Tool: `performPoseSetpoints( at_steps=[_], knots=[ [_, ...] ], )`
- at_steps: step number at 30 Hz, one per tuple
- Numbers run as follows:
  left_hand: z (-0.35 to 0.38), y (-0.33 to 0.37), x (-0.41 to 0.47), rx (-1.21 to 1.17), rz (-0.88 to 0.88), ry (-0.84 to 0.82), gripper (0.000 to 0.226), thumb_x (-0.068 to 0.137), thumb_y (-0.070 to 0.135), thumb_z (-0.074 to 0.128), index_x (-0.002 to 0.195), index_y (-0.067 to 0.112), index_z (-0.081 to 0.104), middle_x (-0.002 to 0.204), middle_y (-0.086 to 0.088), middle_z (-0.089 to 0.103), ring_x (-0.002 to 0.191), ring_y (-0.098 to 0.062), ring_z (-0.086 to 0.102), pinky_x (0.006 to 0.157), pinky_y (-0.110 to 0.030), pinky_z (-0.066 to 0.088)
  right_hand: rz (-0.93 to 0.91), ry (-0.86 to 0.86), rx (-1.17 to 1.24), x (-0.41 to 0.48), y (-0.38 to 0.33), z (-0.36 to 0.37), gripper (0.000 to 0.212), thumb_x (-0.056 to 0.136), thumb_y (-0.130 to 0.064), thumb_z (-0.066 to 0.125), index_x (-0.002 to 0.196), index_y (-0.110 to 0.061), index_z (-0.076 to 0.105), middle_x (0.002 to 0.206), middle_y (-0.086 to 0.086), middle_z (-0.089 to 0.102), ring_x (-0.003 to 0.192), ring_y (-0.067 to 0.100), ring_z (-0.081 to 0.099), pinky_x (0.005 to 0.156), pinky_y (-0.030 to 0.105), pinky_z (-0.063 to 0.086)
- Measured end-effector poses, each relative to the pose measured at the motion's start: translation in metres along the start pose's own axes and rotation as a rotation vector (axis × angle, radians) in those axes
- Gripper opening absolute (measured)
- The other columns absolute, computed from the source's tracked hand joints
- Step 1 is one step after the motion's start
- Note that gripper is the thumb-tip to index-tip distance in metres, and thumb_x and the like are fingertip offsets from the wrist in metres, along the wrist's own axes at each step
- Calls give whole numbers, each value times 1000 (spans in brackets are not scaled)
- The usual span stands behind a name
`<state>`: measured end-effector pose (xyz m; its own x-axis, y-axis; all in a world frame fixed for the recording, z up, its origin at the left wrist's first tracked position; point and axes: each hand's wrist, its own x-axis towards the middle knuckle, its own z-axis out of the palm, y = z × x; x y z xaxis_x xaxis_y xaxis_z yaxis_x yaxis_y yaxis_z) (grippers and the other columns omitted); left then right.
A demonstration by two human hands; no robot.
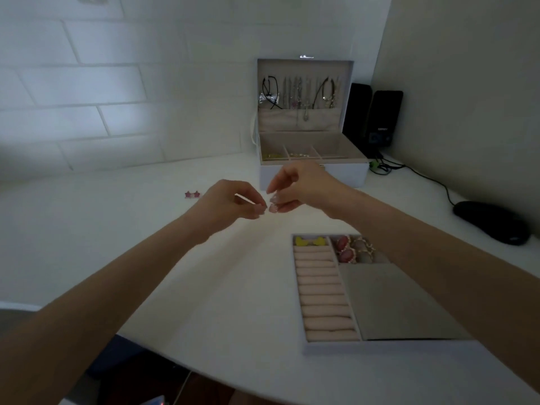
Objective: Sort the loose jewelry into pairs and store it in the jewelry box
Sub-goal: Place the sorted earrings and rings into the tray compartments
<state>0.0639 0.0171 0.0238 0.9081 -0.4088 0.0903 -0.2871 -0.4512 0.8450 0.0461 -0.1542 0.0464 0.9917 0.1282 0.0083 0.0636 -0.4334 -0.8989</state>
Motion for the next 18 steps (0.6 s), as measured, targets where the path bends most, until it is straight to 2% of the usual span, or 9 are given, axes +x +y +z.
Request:
performPoseSetpoints(
  at_steps=[2, 6, 10, 12, 18],
  knots=[
    [15, 9, -4, 68, 57, -39, 4, 80, 10, 69, 84, 13, 68, 85, -4, 70, 72, -7, 65, 67, -10, 49, 7, -11, -77, -18, 5, -10, 15, 77, 6, 70, 83, -6, 63, 72, 10, 68, 62, 15, 69, 63, 23, 58],
    [39, 19, -12, 167, 144, -102, 4, 78, 18, 72, 81, 18, 69, 76, 8, 66, 69, -1, 57, 71, -15, 46, 57, -58, -147, -46, 16, -27, 16, 75, 3, 72, 85, -6, 64, 67, 5, 69, 63, 15, 69, 59, 19, 53],
    [52, 24, -15, 208, 138, -166, 4, 79, 18, 72, 82, 19, 69, 76, 6, 67, 70, -3, 58, 73, -20, 47, 87, -82, -231, -62, 23, -35, 17, 74, 1, 74, 83, -9, 65, 62, -3, 66, 55, 5, 64, 52, 14, 47],
    [56, 27, -15, 245, 117, -188, 4, 80, 17, 71, 82, 20, 68, 78, 4, 68, 73, -5, 61, 75, -21, 49, 109, -89, -268, -66, 25, -35, 18, 74, 2, 73, 81, -12, 64, 65, -2, 66, 54, 3, 63, 52, 13, 46],
    [60, 32, -13, 425, 137, -162, 7, 82, 19, 68, 88, 17, 68, 77, 7, 65, 70, -1, 58, 73, -17, 46, 113, -58, -430, -63, 24, -30, 23, 73, -3, 75, 78, -21, 62, 79, 1, 66, 67, 8, 63, 57, 18, 47]
  ],
)
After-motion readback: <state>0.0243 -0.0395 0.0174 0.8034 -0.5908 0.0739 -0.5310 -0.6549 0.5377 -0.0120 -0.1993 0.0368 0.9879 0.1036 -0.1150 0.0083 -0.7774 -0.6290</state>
